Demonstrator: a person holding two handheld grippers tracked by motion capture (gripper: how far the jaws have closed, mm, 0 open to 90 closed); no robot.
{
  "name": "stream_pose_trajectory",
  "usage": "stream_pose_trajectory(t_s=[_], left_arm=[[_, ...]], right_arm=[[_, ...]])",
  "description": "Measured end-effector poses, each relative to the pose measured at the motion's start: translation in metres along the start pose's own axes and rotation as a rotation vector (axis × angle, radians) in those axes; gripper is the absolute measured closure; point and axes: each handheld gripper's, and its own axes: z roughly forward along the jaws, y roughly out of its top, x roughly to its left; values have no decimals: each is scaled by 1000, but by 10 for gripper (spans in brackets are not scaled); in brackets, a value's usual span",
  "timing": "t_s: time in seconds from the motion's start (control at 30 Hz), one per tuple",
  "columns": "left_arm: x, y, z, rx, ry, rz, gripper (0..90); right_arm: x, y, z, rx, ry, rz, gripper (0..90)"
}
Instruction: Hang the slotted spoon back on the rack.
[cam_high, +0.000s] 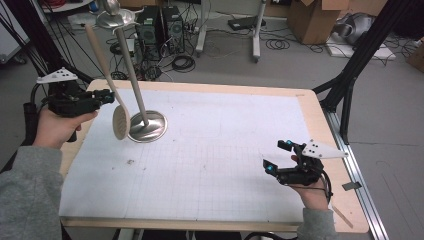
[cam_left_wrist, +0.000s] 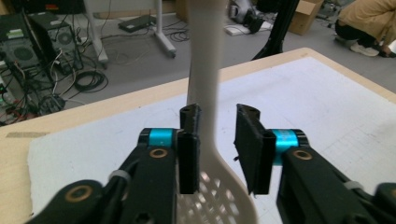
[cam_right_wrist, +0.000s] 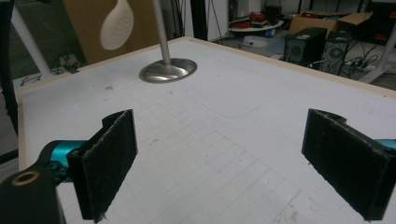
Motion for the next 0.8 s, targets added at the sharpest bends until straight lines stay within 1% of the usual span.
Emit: stream_pose_trajectory(t_s=[0.07, 0.13, 0.2, 0.3, 0.37, 0.4, 0.47, 0.5, 0.53, 0.6, 0.7, 0.77, 0.8], left_arm=[[0, -2, -1, -3, -7, 6, 681], [0, -6, -2, -18, -26, 19, 641], [-1, -10, -3, -30, -31, 30, 582], [-2, -18, -6, -61, -52, 52, 498], [-1, -23, -8, -62, -64, 68, 429], [-1, -25, -9, -64, -70, 74, 409], [-2, -30, -11, -86, -86, 93, 351], [-2, -32, -12, -95, -93, 96, 328], [-3, -33, -13, -103, -102, 97, 318], [-5, -36, -15, -121, -107, 110, 266], [-8, -39, -16, -123, -114, 115, 180], [-11, -41, -17, -116, -116, 125, 144], [-12, -42, -17, -123, -122, 127, 137]], right_arm=[[0, 0, 1, 4, 0, 3, 94], [0, 0, 1, 7, -2, 2, 94], [0, 0, 2, 7, -2, -5, 94], [1, 0, 2, 11, -5, -4, 94], [2, 0, 3, 14, -1, -7, 94], [2, 0, 4, 18, 0, -9, 94], [4, 0, 5, 26, 2, -13, 94], [5, 0, 6, 24, 5, -20, 94], [6, 0, 6, 28, 5, -16, 94], [7, 0, 6, 30, 5, -19, 94], [8, 0, 4, 32, 5, -22, 94], [8, 0, 3, 30, 3, -21, 95], [9, 0, 2, 26, 3, -22, 94]])
